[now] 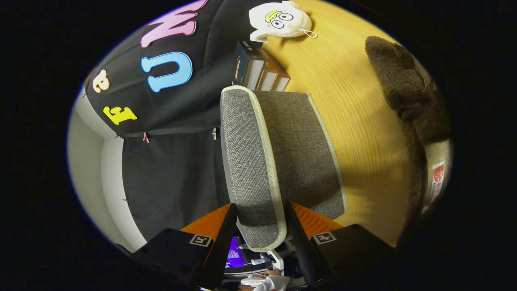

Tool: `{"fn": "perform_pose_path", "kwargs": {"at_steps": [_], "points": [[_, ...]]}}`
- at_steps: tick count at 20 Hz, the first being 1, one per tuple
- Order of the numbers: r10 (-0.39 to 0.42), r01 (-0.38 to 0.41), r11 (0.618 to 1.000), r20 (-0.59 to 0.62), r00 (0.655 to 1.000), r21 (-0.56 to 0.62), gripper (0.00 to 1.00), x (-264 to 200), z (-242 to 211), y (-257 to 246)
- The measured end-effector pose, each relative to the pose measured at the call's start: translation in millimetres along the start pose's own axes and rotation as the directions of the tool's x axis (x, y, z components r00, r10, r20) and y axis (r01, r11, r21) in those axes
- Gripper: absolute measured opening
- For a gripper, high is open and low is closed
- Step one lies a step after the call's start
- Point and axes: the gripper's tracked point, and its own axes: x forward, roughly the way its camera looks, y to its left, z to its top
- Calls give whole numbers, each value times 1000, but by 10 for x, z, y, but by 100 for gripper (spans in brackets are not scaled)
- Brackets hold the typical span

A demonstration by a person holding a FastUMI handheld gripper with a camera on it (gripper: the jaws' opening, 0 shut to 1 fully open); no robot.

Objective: Open the storage box then place both shoes into the box .Put the left shoe in first, then the right shoe, with the right side of both shoes facing outward in a uniform manner.

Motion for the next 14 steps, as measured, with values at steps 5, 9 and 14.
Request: {"fn": "perform_pose_path", "kwargs": {"at_steps": [5,9,14], "points": [[15,-15,996,1,1000,83,52,-50,30,14],[51,-54,992,33,998,111,24,-132,80,102],[75,-81,993,75,994,84,7,-117,31,247]]}}
